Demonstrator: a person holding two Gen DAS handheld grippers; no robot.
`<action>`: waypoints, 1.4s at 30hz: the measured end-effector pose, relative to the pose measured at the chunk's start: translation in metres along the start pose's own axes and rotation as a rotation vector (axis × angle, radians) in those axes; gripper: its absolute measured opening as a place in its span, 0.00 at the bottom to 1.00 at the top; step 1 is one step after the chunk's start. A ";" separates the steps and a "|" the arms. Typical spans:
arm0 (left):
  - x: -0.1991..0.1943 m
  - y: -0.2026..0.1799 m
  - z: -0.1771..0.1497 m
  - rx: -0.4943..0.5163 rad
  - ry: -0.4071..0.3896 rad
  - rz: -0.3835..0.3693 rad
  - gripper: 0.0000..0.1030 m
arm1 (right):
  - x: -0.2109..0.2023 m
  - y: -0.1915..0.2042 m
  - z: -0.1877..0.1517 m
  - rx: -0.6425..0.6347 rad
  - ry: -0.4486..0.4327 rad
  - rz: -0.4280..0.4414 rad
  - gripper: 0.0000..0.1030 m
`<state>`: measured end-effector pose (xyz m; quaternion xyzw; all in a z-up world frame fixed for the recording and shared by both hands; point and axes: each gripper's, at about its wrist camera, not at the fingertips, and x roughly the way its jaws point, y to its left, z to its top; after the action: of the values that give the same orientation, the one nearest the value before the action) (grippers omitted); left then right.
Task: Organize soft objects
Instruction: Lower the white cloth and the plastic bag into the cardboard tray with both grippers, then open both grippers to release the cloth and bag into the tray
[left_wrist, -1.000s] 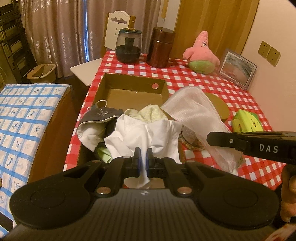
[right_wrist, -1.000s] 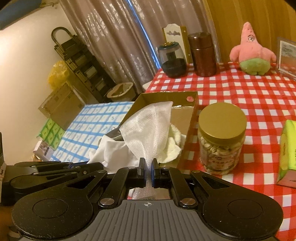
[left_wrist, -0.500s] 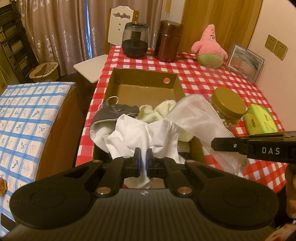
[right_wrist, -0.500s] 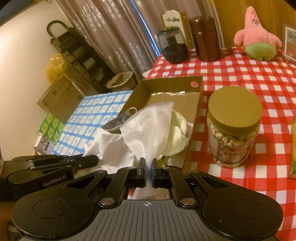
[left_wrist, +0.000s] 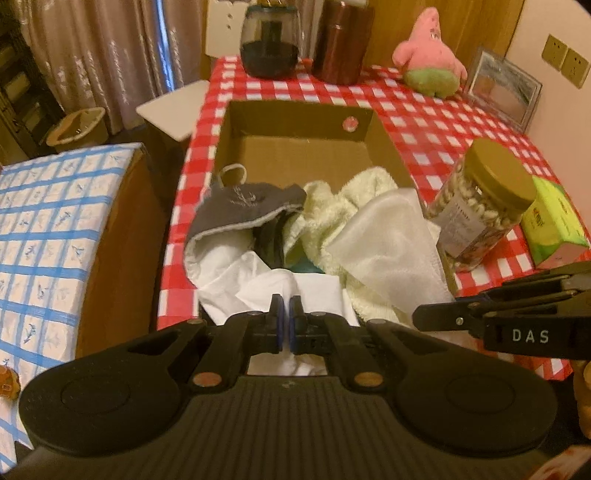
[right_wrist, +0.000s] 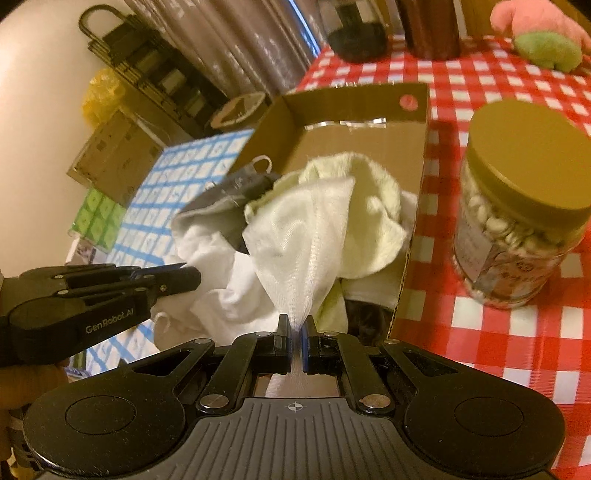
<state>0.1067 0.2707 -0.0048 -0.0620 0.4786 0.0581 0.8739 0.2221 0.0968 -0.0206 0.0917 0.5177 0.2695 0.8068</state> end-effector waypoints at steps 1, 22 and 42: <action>0.005 0.000 0.000 0.005 0.011 -0.001 0.02 | 0.002 -0.002 0.002 0.009 0.006 0.007 0.05; 0.073 0.007 0.045 0.035 0.037 -0.023 0.02 | 0.059 -0.013 0.044 -0.002 0.064 -0.117 0.05; 0.049 0.011 0.043 0.018 -0.007 -0.029 0.09 | 0.046 0.010 0.040 -0.088 0.004 -0.076 0.52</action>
<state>0.1670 0.2910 -0.0238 -0.0609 0.4751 0.0415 0.8769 0.2692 0.1348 -0.0347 0.0359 0.5100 0.2616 0.8187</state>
